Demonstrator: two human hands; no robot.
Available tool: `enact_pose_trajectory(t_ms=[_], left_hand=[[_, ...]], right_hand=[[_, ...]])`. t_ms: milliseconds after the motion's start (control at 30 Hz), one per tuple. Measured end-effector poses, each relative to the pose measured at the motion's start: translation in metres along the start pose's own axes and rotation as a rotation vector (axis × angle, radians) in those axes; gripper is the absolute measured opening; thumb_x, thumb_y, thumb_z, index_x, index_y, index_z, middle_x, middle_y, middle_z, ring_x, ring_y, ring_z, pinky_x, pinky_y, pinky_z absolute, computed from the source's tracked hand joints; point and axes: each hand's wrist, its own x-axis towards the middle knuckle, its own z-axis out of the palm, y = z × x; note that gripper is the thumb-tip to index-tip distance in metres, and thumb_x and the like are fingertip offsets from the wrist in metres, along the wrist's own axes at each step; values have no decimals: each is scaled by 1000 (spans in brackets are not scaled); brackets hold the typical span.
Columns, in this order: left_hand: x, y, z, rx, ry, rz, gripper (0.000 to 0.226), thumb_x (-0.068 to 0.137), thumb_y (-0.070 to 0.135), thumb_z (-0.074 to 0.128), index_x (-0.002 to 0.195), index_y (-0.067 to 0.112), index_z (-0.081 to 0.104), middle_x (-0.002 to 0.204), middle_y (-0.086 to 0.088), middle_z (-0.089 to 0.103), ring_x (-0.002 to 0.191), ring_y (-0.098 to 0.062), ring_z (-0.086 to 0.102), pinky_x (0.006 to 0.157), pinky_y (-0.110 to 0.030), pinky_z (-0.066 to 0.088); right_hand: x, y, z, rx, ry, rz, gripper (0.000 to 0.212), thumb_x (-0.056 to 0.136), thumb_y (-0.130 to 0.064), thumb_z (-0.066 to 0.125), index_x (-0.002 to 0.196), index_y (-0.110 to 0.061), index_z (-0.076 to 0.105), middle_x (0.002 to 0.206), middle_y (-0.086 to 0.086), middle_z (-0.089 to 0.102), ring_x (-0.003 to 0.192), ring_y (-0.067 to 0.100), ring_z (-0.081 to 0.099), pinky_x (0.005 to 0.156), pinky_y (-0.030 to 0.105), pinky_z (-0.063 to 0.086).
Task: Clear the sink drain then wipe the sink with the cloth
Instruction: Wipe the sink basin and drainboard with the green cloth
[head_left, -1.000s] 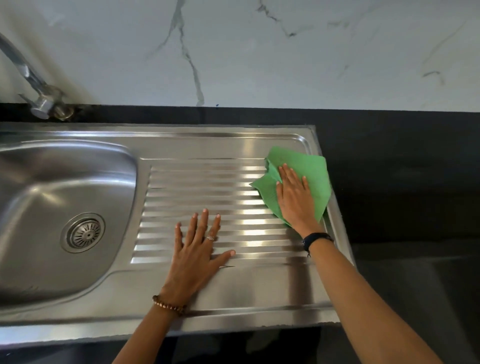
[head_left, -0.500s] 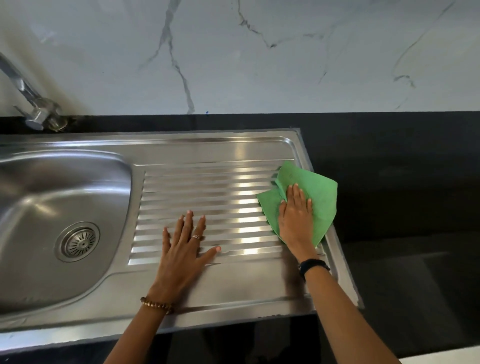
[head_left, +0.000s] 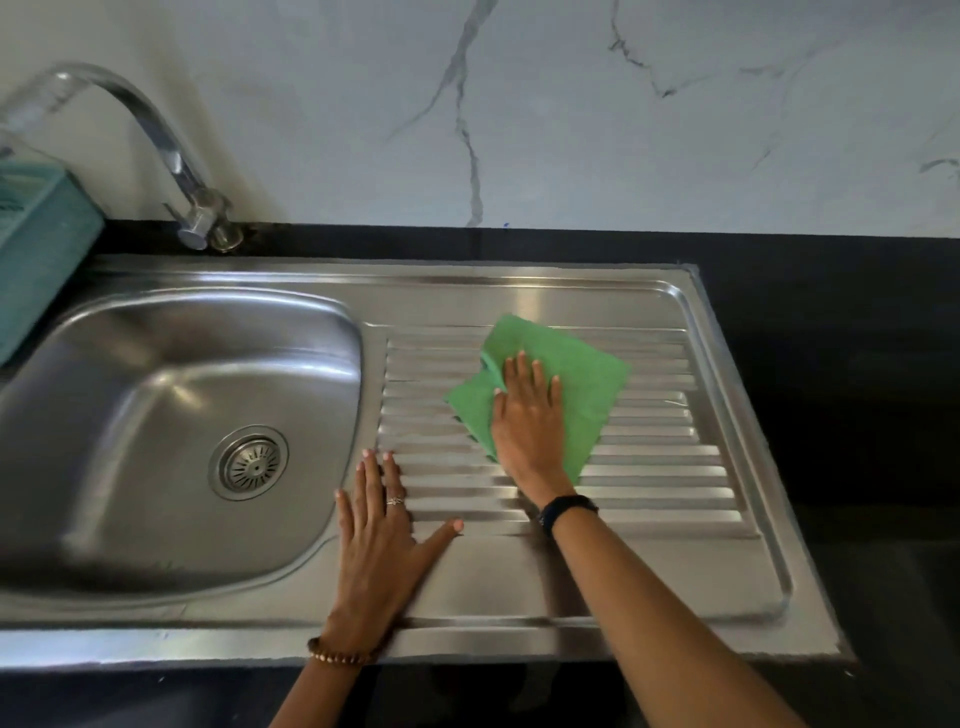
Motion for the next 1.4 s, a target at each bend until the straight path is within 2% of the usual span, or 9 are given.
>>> enact_pose_trajectory(t_ms=[133, 267, 533, 667, 933, 1100, 1233, 1333, 1400], left_hand=[[-1, -12, -4, 57, 7, -19, 113, 57, 90, 1, 134, 14, -28, 152, -5, -23, 138, -14, -23, 113, -33, -16], [-4, -21, -11, 106, 11, -26, 115, 48, 90, -16, 133, 14, -30, 147, -2, -28, 133, -14, -29, 110, -34, -18], [-12, -26, -10, 148, 21, -31, 118, 55, 87, -6, 146, 13, -12, 156, -1, -16, 136, -11, -23, 111, -34, -18], [-22, -21, -4, 150, 35, -14, 116, 54, 88, -14, 143, 13, -15, 149, 2, -21, 138, -14, -21, 111, -37, -18], [-36, 24, 16, 139, 32, 180, 105, 64, 86, 1, 145, 19, -7, 152, 3, -13, 141, -17, -13, 113, -37, -16], [-36, 70, 30, 209, -15, 282, 93, 74, 73, 24, 145, 14, 26, 154, -8, 21, 140, -29, 22, 112, -51, 12], [-34, 80, 37, 264, -39, 333, 93, 72, 80, 7, 146, 25, -5, 154, 2, -12, 142, -24, -9, 113, -44, -9], [-39, 91, 31, 344, -92, 394, 83, 84, 70, 3, 141, 21, 37, 148, -7, 36, 134, -35, 37, 104, -58, 30], [-41, 95, 28, 348, -94, 405, 80, 87, 66, 4, 134, 19, 49, 140, -9, 49, 125, -37, 49, 94, -61, 39]], right_hand=[[9, -63, 21, 32, -59, -168, 50, 101, -26, 26, 148, -11, 21, 159, 9, 13, 147, 25, 9, 120, 44, 0], [15, -96, 34, 9, -96, -263, 50, 101, -26, 26, 149, -10, 20, 159, 8, 13, 147, 26, 8, 120, 44, 0], [7, -94, 37, -104, -158, -557, 49, 102, -31, 24, 149, -16, 21, 159, 1, 14, 147, 23, 10, 119, 43, -2], [-3, -77, 32, -106, -172, -621, 50, 102, -32, 24, 150, -18, 18, 159, -2, 11, 147, 19, 8, 119, 43, -1], [-16, 20, 5, -43, -146, -424, 49, 103, -34, 19, 150, -23, 14, 159, -5, 13, 147, 15, 8, 121, 42, 1], [-25, 106, -20, -31, -77, -221, 49, 102, -32, 23, 150, -23, 16, 158, -7, 17, 147, 14, 12, 119, 40, 2], [-30, 167, -40, -42, -21, -68, 49, 102, -28, 26, 149, -23, 18, 157, -6, 20, 146, 14, 15, 118, 38, 4], [-34, 187, -48, 25, 16, -18, 47, 102, -24, 28, 148, -18, 24, 156, 0, 26, 145, 18, 19, 119, 38, 9], [-35, 184, -50, 35, 36, -2, 47, 102, -23, 28, 148, -16, 25, 156, 2, 26, 145, 19, 20, 120, 38, 11]])
